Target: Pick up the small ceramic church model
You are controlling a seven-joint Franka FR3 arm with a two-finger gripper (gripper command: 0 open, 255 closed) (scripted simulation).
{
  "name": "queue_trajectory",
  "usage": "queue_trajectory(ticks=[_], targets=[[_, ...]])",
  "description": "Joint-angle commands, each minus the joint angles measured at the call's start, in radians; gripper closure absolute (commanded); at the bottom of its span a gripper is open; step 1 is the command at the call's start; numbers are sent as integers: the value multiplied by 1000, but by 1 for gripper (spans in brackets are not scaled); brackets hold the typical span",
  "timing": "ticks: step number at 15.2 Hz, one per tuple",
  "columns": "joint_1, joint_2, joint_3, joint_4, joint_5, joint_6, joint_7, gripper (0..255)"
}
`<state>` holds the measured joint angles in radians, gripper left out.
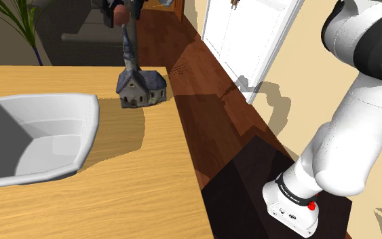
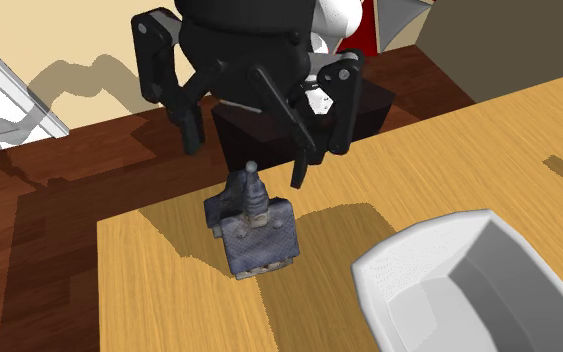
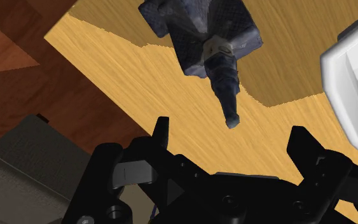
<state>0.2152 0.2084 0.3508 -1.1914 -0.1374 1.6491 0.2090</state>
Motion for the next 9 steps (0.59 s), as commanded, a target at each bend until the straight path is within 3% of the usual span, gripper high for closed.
queue_trajectory(ticks=[1,6,7,9], targets=[[-3,-11,0,-43,4,33,1,0],[-13,-38,-2,-129,15,94,0,0],[-14,-39,-3,-131,15,96,-1,255],[-14,-40,-3,-134,16,97,-1,255]])
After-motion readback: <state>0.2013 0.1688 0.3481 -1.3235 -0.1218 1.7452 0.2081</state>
